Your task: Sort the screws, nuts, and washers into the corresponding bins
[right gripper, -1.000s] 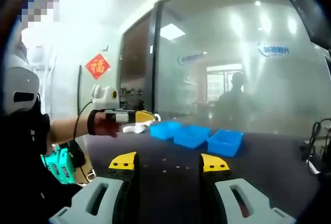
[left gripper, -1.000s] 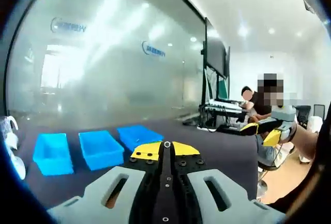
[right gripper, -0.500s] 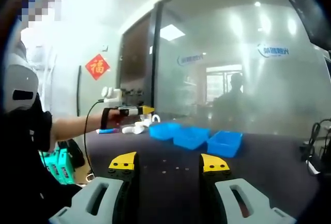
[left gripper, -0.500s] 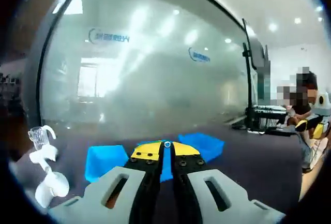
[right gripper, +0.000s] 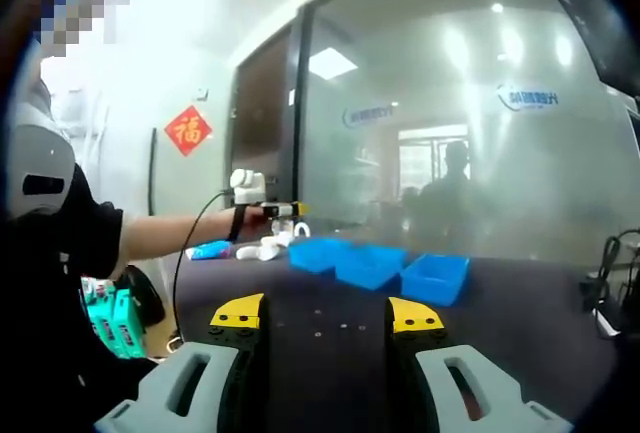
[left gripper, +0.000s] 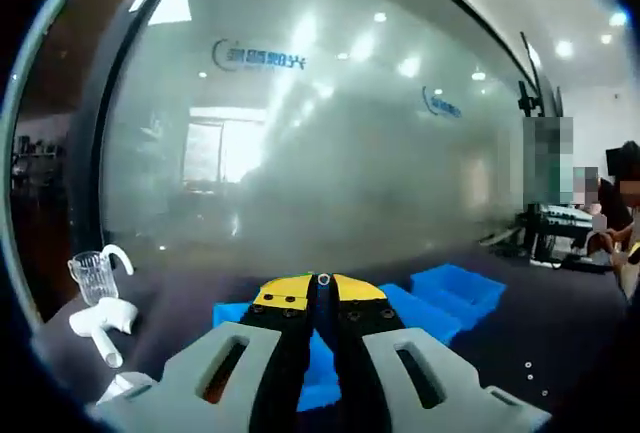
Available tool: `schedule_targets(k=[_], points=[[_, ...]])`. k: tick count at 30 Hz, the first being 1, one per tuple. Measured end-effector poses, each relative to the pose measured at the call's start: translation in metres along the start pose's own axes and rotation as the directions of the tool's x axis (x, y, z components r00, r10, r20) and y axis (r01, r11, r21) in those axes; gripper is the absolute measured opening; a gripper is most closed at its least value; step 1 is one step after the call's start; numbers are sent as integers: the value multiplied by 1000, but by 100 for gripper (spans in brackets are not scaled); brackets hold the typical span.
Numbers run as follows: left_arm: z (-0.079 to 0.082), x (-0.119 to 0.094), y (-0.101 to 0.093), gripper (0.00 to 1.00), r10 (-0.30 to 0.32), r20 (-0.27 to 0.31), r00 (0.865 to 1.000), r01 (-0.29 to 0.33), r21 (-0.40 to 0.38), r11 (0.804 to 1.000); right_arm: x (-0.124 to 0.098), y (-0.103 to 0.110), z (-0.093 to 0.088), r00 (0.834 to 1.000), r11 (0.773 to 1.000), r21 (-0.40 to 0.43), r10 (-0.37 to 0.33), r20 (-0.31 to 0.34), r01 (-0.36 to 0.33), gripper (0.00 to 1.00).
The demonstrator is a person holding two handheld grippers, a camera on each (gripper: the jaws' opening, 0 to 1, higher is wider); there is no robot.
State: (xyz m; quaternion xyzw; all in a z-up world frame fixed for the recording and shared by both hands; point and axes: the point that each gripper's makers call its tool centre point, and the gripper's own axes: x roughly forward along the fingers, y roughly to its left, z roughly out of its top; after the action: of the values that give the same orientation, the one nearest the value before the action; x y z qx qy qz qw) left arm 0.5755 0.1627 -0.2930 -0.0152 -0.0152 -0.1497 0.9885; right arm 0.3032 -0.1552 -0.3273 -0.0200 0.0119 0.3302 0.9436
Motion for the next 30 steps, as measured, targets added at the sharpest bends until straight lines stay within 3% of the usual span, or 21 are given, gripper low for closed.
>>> schedule_targets(k=[7, 12, 21, 23, 26, 30], points=[[-15, 28, 23, 6, 49, -64, 997, -51, -31, 998, -1, 0, -1, 1000, 1000, -1, -5, -8, 5, 42], [-27, 35, 33, 6, 67, -89, 994, -71, -45, 996, -1, 0, -2, 1000, 1000, 2, -7, -9, 7, 42], [-43, 35, 25, 6, 50, -129, 990, -53, -19, 998, 0, 1, -5, 1000, 1000, 8, -6, -15, 6, 42], [-44, 34, 23, 9, 49, -130, 990, -51, -9, 999, 0, 2, -5, 1000, 1000, 11, -4, -15, 4, 42], [-44, 33, 23, 22, 45, -129, 991, -45, -1, 999, 0, 3, -4, 1000, 1000, 12, -2, -12, 2, 42], [-42, 27, 21, 25, 48, -114, 992, -49, -8, 999, 0, 3, -5, 1000, 1000, 18, -1, -9, 1, 42]])
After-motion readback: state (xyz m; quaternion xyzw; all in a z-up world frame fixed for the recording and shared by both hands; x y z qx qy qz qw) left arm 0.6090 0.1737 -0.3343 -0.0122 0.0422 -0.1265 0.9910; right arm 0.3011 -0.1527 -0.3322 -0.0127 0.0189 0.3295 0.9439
